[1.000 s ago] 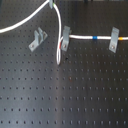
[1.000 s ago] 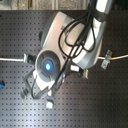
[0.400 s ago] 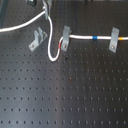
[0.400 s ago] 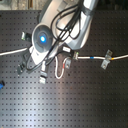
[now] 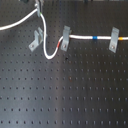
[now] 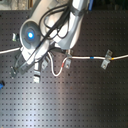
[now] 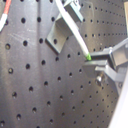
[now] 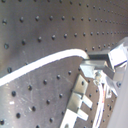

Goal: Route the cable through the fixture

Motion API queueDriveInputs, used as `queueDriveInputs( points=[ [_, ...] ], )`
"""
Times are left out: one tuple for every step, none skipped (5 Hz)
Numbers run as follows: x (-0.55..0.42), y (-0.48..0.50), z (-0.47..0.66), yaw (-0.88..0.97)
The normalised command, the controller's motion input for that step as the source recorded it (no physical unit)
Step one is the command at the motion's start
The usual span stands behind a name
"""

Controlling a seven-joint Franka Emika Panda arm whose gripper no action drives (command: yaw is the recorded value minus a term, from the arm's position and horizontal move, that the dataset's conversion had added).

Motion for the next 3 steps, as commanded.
queueDriveInputs(
  points=[
    [-0.172, 0.411, 0.14, 0.00],
    [-0.067, 0.446, 0.22, 0.13],
    [-0.126, 0.402, 0.44, 0.07]
  ],
)
